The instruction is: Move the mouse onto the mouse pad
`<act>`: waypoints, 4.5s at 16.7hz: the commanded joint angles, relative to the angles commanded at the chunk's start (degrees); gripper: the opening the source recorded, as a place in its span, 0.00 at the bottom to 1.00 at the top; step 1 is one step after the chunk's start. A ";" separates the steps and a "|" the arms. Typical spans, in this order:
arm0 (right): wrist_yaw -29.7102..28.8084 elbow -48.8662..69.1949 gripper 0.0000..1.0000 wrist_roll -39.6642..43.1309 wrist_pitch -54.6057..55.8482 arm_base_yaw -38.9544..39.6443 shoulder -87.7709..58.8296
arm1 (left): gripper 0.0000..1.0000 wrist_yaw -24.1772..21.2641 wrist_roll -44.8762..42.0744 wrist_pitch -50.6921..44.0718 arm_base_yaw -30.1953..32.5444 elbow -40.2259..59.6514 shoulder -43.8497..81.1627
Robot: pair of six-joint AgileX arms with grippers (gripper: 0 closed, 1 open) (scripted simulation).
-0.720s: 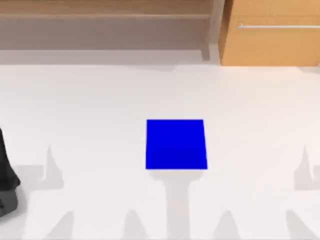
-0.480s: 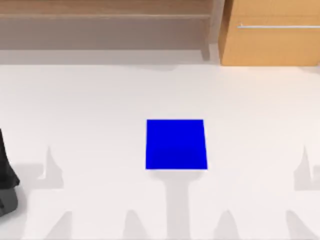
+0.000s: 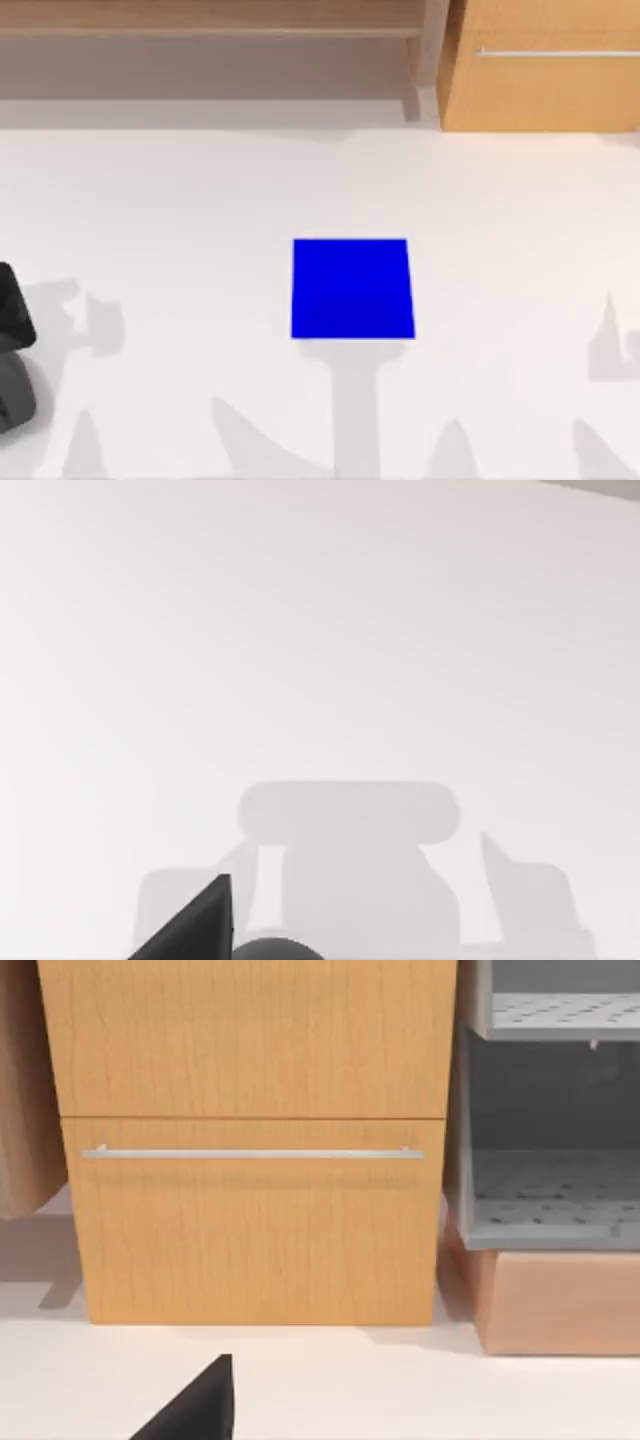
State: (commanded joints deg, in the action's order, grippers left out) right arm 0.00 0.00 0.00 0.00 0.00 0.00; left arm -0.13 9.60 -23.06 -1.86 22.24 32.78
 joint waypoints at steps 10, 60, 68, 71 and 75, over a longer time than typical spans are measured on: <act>0.00 0.00 1.00 0.00 0.00 0.00 0.00 | 1.00 -0.23 12.80 -30.88 -2.50 28.64 46.18; 0.00 0.00 1.00 0.00 0.00 0.00 0.00 | 0.00 0.84 15.15 -16.16 -3.11 23.90 62.48; 0.00 0.00 1.00 0.00 0.00 0.00 0.00 | 0.00 0.86 15.44 -36.79 -2.88 36.12 55.08; 0.00 0.00 1.00 0.00 0.00 0.00 0.00 | 0.00 0.85 15.44 -40.06 -2.89 38.26 53.08; 0.00 0.00 1.00 0.00 0.00 0.00 0.00 | 0.00 0.87 15.33 -39.94 -2.97 38.11 53.29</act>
State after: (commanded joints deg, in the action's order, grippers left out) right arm 0.00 0.00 0.00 0.00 0.00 0.00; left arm 0.74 24.93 -62.99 -4.83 60.35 86.08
